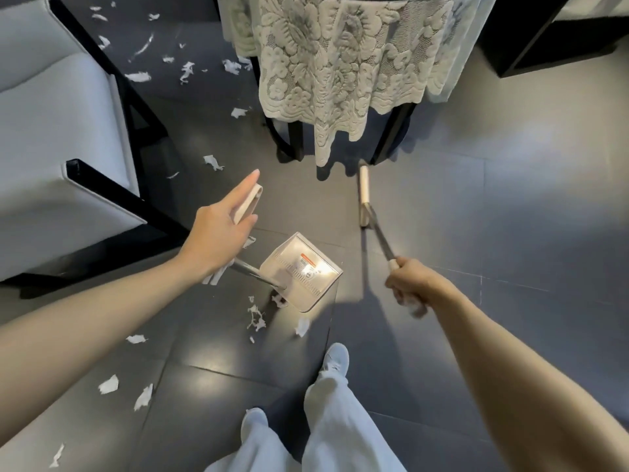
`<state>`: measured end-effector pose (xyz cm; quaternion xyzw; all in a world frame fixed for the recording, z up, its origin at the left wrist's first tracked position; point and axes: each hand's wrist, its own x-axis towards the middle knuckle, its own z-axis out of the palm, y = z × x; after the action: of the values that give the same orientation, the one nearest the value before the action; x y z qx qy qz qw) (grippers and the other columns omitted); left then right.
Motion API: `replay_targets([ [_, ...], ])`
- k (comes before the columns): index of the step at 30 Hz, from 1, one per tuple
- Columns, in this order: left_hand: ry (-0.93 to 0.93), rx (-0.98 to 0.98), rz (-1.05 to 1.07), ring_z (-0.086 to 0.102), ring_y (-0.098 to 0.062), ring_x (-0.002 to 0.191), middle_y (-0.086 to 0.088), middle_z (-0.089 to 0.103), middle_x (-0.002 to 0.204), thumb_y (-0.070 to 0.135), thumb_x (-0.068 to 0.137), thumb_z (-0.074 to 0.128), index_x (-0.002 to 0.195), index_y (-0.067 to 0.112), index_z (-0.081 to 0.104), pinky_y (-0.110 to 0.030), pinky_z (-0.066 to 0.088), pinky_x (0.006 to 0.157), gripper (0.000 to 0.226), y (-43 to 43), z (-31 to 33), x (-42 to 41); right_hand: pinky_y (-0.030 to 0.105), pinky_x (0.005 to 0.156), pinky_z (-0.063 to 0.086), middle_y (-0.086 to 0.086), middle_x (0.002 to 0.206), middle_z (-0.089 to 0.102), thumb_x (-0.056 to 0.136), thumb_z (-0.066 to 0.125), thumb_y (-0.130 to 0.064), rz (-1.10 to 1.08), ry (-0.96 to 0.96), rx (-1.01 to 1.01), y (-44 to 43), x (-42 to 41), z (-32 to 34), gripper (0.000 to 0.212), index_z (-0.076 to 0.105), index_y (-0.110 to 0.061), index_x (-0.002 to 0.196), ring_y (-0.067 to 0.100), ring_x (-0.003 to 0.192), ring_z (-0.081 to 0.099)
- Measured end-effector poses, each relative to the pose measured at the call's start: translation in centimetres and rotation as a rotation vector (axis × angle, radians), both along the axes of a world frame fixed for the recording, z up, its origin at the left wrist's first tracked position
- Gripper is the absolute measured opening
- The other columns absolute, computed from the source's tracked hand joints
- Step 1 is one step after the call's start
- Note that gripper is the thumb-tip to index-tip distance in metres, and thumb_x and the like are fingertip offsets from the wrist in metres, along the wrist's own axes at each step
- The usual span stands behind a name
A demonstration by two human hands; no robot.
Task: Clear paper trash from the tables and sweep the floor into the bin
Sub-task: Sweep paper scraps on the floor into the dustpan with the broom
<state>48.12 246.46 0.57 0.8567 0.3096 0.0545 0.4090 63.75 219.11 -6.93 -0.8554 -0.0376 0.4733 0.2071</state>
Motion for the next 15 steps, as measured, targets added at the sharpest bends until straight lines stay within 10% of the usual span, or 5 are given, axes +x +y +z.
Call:
replay_targets([
  [11, -0.015, 0.017, 0.13, 0.043, 0.03, 0.096, 0.053, 0.038, 0.111, 0.015, 0.091, 0.06, 0.125, 0.071, 0.03, 0.012, 0.023, 0.078, 0.072, 3.3, 3.2, -15.4, 0.022, 0.053, 0.039, -0.002, 0.067, 0.052, 0.087, 0.054, -0.011, 0.552, 0.079, -0.022, 10.6, -12.7, 4.5, 0.034, 0.054, -0.011, 0.121, 0.011, 0.058, 0.047],
  [15, -0.01, -0.013, 0.214, 0.039, 0.035, 0.097, 0.059, 0.041, 0.102, 0.012, 0.089, 0.062, 0.123, 0.071, 0.035, 0.01, 0.025, 0.082, 0.073, 4.5, 3.4, -24.8, 0.027, 0.066, 0.043, 0.006, 0.106, 0.062, 0.088, 0.052, -0.01, 0.87, 0.046, -0.187, 13.0, -20.4, 4.6, 0.038, 0.05, -0.008, 0.126, 0.02, 0.078, 0.051],
])
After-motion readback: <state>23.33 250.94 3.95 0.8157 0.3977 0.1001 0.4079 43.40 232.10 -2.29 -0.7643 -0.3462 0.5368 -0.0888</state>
